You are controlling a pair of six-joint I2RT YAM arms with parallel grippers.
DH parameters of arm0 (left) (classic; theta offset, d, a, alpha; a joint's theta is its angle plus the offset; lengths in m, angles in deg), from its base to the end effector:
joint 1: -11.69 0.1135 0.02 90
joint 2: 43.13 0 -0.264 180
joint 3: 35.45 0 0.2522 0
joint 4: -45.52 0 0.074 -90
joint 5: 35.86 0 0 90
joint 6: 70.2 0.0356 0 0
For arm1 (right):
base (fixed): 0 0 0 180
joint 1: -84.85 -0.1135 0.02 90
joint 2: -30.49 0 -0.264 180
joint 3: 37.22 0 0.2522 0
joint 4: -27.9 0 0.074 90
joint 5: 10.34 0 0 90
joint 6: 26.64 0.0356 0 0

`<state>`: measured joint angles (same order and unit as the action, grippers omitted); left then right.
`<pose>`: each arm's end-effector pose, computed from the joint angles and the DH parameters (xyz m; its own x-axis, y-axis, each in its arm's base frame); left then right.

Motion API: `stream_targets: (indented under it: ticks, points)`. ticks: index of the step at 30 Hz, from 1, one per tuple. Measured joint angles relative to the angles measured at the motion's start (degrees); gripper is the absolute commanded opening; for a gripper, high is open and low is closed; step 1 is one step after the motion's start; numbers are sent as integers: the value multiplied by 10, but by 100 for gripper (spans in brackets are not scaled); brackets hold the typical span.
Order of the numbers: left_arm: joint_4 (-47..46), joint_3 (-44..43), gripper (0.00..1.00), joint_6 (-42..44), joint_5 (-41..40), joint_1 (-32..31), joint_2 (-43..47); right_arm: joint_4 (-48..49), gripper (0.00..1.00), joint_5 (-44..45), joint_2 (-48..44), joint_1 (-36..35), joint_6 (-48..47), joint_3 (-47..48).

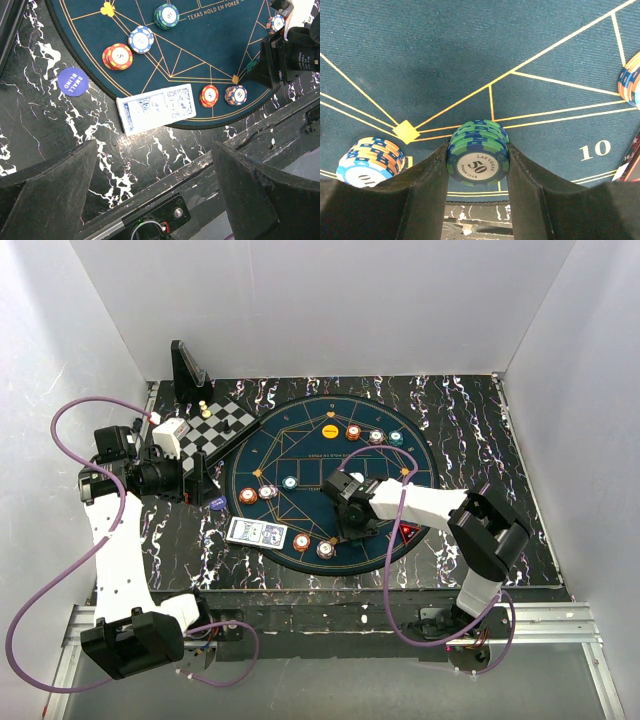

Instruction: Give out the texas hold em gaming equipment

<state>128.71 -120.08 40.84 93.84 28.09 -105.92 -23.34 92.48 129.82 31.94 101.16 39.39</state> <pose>0.1810 0.0296 0.3531 -0.7582 0.0648 -0.6487 0.3737 0.8585 -0.3511 0.2026 0.2549 0.1721 -0.9120 -0.2154 -0.3490 -0.2301 0.9732 0.0009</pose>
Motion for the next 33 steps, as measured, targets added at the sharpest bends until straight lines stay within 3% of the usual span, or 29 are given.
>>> stream_targets:
  ticks: [12,22,33]
  points:
    - [0,0,100,0,0,0,0,-3,29,6,-27,-4,6,0]
    - [0,3,100,2,-1,0,0,-27,26,35,-110,0,10,-13]
    - [18,9,100,54,15,0,-1,-18,26,39,-143,64,27,-150]
